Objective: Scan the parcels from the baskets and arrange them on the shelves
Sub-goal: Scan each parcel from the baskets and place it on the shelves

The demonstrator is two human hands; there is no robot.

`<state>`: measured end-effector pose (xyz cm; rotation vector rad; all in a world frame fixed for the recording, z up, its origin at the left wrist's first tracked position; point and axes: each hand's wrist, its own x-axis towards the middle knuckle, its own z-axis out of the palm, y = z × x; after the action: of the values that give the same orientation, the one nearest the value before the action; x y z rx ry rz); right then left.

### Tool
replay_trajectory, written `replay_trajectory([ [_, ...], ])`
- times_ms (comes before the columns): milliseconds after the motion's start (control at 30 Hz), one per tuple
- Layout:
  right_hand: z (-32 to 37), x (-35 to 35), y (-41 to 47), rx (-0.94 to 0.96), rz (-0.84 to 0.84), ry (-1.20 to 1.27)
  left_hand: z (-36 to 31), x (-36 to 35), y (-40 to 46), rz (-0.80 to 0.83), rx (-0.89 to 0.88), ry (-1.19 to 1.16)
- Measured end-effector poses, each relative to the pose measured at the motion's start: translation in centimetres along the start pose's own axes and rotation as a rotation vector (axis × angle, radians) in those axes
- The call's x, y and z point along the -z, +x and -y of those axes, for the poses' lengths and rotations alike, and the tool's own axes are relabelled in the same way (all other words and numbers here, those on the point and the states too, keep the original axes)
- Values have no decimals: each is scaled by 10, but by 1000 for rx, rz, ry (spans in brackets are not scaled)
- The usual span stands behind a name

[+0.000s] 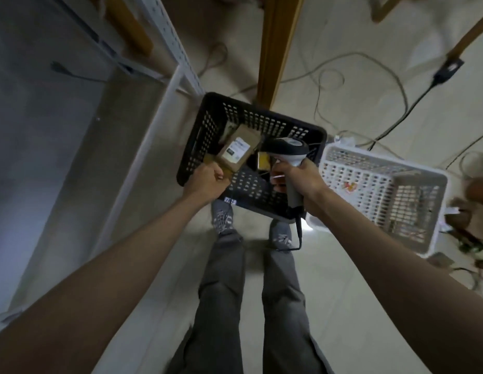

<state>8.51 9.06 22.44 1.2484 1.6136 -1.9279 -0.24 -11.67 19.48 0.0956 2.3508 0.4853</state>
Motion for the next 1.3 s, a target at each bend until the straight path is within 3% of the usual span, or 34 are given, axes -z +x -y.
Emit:
replay_trajectory([
  [300, -120, -41, 152, -146, 17, 110, 81, -101, 163, 46, 6, 23],
  [667, -195, -74, 270, -105, 165, 262, 121, -183, 312, -5, 82, 48],
  [1067, -228, -82, 308, -163, 91, 319, 142, -219, 368, 25, 191, 55],
  [1233, -231, -79, 304, -167, 46, 357, 139, -222, 367, 68, 156, 216],
  [1300, -230, -77, 301, -168, 48, 345, 136, -224, 363, 75, 139, 178],
])
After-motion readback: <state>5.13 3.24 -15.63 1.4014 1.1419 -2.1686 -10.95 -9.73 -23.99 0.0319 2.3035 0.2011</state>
